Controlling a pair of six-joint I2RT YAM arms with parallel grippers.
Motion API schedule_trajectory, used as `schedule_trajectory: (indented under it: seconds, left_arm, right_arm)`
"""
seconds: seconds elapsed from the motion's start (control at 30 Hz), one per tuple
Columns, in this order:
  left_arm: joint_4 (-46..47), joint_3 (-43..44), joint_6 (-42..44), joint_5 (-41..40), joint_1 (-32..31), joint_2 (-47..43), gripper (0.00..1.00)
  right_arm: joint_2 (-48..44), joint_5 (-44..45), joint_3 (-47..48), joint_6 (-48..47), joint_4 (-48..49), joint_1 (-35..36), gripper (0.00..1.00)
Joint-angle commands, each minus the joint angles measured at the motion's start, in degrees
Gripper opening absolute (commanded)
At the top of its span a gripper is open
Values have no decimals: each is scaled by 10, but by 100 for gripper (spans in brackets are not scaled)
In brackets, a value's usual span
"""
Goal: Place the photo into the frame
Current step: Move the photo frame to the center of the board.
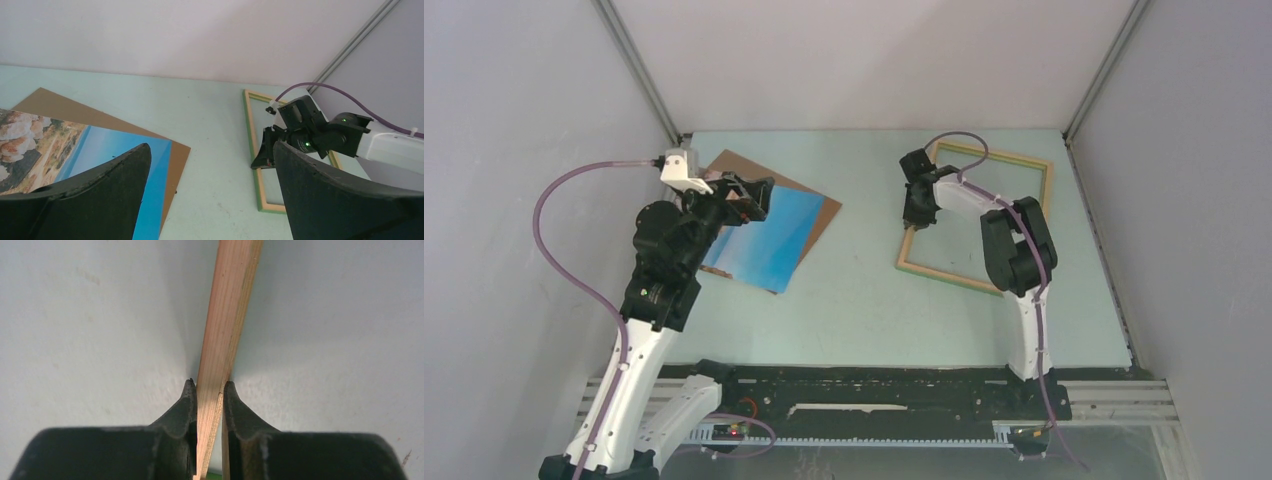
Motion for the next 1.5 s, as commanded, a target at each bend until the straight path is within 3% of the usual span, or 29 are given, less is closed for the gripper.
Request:
schedule_trajectory:
  seconds: [0.0,0.23,0.5,0.73,0.83,0.97,1.2,1.33,1.4,1.47]
  left_arm:
    - [19,-17,-1,-12,-4,-3,99]
    - [18,-18,2,-19,-5,8,99]
    - [13,-16,3,-23,-5,29,99]
    - [9,-16,-1,-25,-5,65,100]
    - [3,-15,5,-40,-7,82,100]
    - [-2,-24,-35,-76,-8,97,100]
    - [-9,-89,-152,-45,-4,75,100]
    - [-57,-105,-171,-52,2,42,100]
    - [-78,-113,-190,-28,14,30,100]
    - [-44,-148,-242,47,53,17,100]
  right_arm:
    - [-49,-116,-89,-87,39,29,5]
    - [-114,-119,-202,-152,68,123,0]
    - [-121,-156,-197,-166,82,134,4]
    - [-128,-152,-216,-60,113,142,5]
    - [-148,-100,-249,1,147,161,3]
    - [-156,-53,-261,48,171,196,8]
    - [-194,-55,-275,29,198,213,39]
    - [-224,-57,-287,-10,210,211,63]
    - [-247,-63,-287,-34,218,203,67]
    - [-263,-65,-287,-51,235,192,69]
